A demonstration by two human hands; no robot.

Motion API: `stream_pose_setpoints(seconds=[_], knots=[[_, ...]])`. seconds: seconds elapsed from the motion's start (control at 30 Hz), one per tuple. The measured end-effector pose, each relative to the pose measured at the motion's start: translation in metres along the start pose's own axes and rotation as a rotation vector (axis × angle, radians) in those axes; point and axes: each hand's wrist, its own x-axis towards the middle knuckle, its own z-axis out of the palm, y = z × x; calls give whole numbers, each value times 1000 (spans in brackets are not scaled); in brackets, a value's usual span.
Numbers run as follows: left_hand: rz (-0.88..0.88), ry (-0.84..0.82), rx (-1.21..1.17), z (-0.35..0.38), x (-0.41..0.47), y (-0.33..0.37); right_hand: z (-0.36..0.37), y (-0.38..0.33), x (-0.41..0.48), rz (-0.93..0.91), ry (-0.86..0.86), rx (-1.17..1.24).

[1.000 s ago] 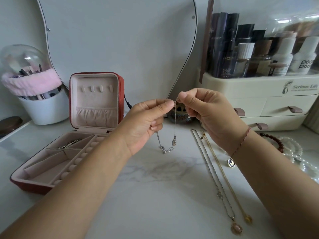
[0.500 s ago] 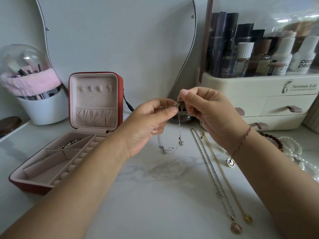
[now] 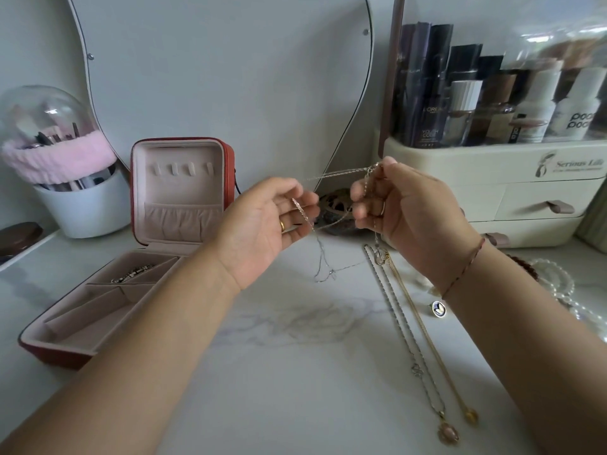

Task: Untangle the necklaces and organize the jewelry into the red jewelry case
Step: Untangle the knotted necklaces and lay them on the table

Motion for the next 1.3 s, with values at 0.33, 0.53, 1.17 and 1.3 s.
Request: stream_pose_setpoints(seconds=[0.33,0.53,1.17,1.3], knots=[[149,62,-393,-22,1,25,-6,2,4,43,163,-90],[198,88,-408,-26,-1,29,-7,5,3,51,286,-402],[157,498,722,-28,-1,17,-3,2,-1,-29,11,-257],[161,498,1144,-30,-4,9,-3,2,-2,-101,-78,-261]])
